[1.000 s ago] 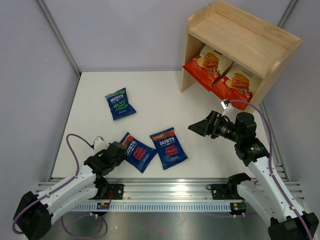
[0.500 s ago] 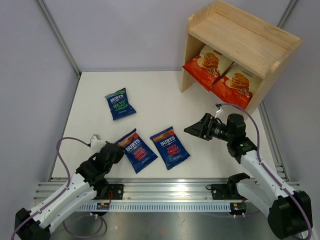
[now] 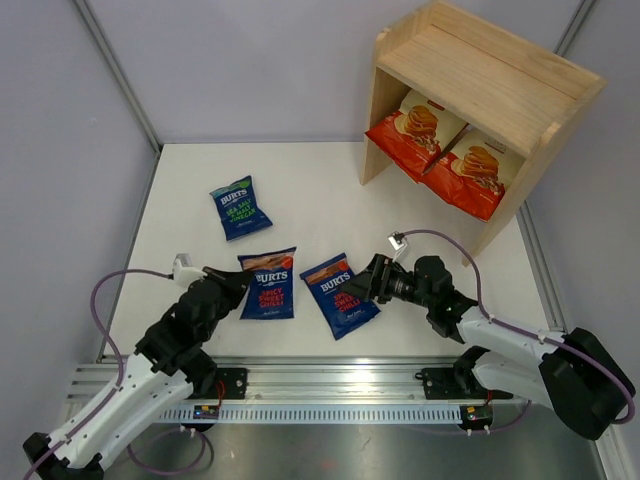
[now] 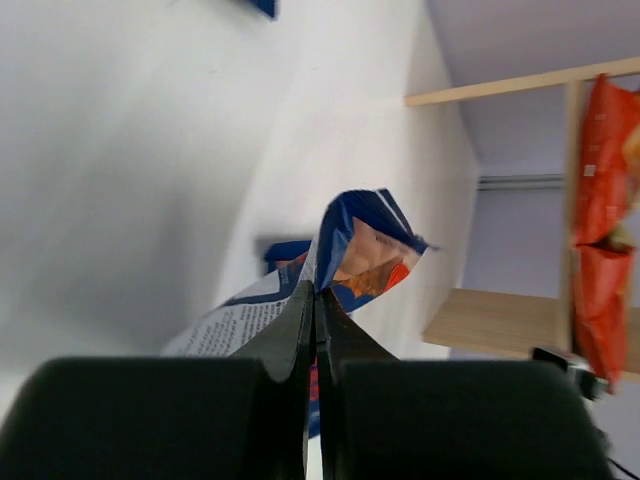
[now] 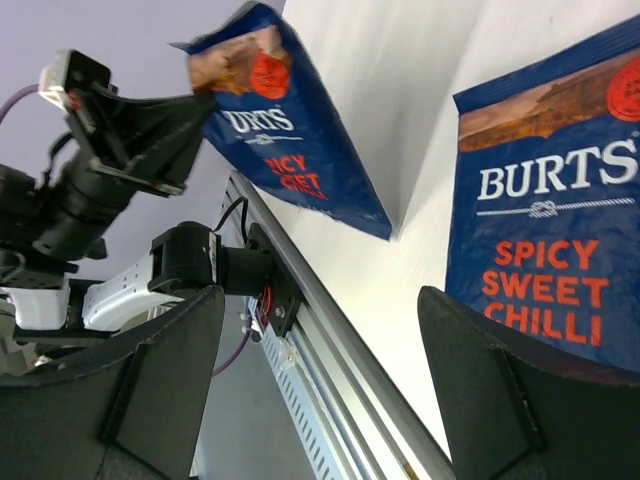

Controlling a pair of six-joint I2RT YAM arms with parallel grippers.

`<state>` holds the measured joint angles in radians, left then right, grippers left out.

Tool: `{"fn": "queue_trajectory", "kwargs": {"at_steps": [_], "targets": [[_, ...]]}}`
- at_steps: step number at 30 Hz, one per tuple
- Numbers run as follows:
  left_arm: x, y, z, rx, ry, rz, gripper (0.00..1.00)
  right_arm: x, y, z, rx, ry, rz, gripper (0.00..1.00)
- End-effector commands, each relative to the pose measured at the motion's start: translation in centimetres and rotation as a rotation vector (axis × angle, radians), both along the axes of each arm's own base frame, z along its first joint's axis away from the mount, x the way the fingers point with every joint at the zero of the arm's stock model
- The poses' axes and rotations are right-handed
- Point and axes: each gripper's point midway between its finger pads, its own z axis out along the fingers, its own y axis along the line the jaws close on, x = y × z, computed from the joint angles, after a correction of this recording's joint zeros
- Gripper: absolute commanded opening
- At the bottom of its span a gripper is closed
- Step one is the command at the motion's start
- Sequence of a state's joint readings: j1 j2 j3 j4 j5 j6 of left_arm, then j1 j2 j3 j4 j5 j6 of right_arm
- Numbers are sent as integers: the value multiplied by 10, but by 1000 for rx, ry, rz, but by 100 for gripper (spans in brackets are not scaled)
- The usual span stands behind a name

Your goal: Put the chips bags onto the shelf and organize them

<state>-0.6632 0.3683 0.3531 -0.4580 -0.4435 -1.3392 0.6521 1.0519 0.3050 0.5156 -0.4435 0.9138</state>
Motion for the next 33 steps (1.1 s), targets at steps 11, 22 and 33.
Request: {"fn": "queue_trajectory", "kwargs": {"at_steps": [11, 22, 33], "targets": [[1, -56, 161, -263, -322, -256, 0, -1, 48, 55, 123, -446, 84, 84], [-18, -80, 189, -428, -316, -395, 0, 5, 72, 101, 245, -586, 143, 78], [-20, -91, 226, 11, -544, -597, 64, -31, 68, 142, 366, -560, 281, 11]]}}
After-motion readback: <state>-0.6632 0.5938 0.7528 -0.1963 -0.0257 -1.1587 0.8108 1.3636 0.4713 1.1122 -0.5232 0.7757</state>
